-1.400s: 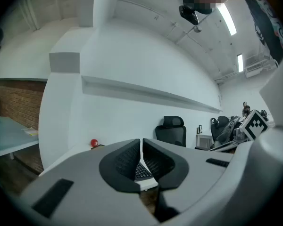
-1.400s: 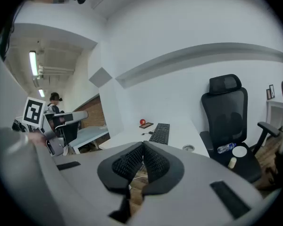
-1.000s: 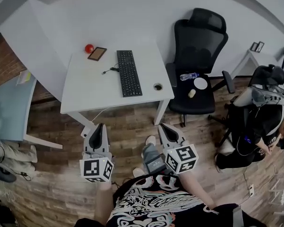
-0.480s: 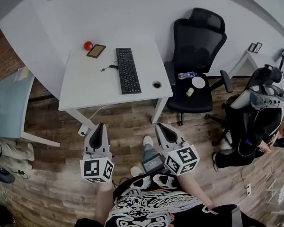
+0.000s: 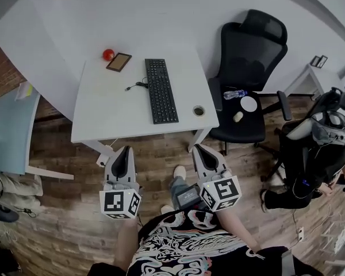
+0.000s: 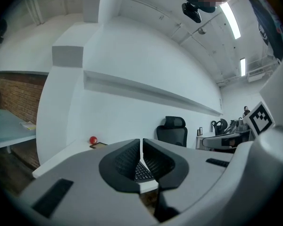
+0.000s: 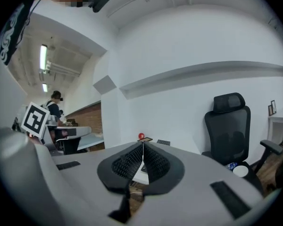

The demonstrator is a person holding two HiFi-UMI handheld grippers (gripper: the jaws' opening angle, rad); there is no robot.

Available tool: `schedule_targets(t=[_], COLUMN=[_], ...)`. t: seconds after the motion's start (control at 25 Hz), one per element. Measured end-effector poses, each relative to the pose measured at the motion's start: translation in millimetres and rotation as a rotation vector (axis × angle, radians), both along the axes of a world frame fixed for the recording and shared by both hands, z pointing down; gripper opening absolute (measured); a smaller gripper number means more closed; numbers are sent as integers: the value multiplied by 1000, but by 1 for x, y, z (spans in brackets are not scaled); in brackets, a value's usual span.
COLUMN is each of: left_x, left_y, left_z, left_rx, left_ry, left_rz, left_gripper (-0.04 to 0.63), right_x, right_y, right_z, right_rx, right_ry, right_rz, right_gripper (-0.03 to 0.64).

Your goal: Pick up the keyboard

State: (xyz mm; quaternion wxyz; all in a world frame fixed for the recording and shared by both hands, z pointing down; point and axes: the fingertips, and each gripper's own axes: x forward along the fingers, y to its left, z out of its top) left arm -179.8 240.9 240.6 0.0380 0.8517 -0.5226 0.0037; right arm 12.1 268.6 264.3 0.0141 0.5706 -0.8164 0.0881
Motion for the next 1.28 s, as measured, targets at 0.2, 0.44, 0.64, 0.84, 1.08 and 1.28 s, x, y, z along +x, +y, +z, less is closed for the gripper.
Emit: schedule_targets(t=[0.2, 0.44, 0.64, 0.84, 1.08, 1.28], left_x=[6, 14, 24, 36, 42, 43], left_y=[-63, -143, -196, -236, -261, -289], left_z=[-4, -7, 4, 9, 14, 24], left_rx=[9, 12, -19, -20, -60, -96], left_ry=[4, 11, -50, -43, -83, -68], left_rz=[7, 13, -17, -20, -52, -35], left_gripper=[31, 31, 31, 31, 31, 31], right_x=[18, 31, 44, 59, 75, 70], right_y=[-76, -162, -216, -256, -285, -310], right_z=[-9, -21, -12, 0, 7, 17], right_rx=[5, 72, 33, 7, -26, -59], right_ry=[-58, 31, 20, -28, -197, -210], right_rz=[40, 51, 28, -14, -33, -33], right_gripper=[29, 29, 29, 29, 29, 29])
